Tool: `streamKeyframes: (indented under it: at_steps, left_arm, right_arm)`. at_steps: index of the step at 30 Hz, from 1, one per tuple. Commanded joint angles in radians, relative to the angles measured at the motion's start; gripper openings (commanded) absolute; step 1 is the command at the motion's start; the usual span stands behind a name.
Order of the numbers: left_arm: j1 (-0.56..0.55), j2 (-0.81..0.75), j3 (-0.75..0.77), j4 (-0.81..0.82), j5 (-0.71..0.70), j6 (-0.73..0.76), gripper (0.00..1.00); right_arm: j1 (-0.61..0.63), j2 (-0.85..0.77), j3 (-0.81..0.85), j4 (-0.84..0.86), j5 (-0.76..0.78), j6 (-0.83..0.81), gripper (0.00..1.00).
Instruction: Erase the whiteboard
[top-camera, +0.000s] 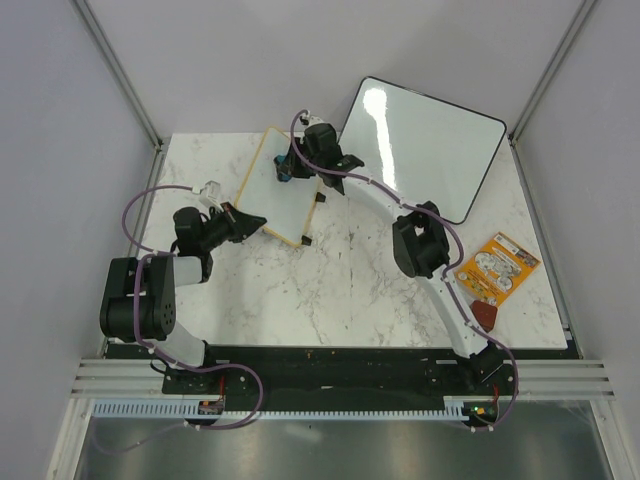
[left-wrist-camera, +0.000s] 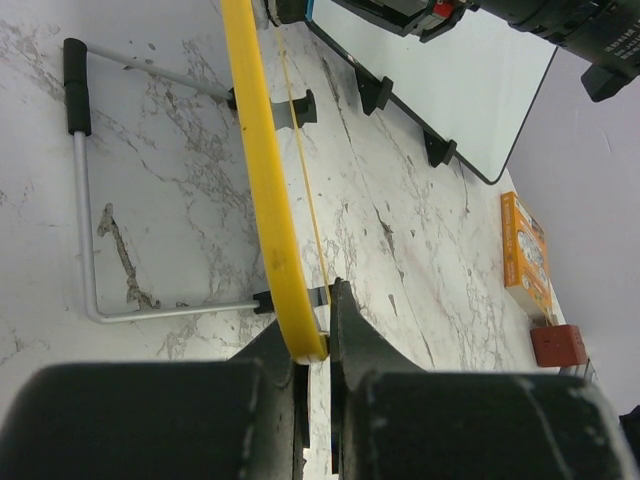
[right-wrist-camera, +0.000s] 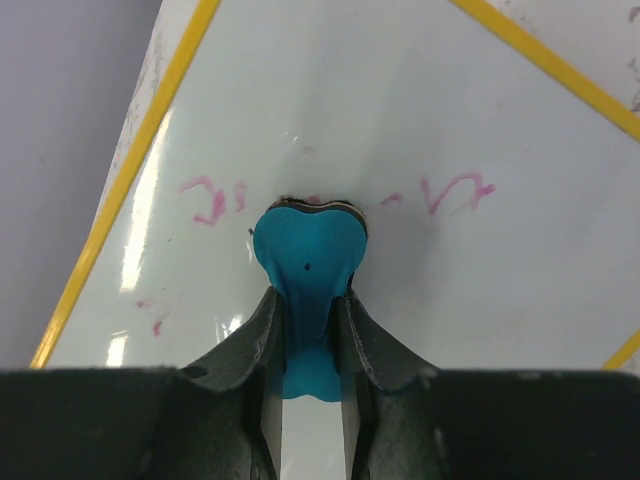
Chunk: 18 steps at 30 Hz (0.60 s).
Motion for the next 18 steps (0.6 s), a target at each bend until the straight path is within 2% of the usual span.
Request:
streamKeyframes:
  at_steps: [1, 12, 18]
  left_arm:
    - [-0.062, 0.003, -0.013, -0.063, 0.095, 0.190, 0.02]
    - [-0.066, 0.000, -0.013, -0.067, 0.090, 0.191, 0.02]
    - [-0.066, 0.003, -0.010, -0.070, 0.090, 0.193, 0.02]
  right_arm:
    - [0.191, 0.075, 0.006, -0.109, -0.269, 0.000, 0.00]
    - [0.243, 0.027, -0.029, -0.097, -0.345, -0.015, 0.00]
    - [0.245, -0.011, -0.064, -0.017, -0.359, 0.020, 0.00]
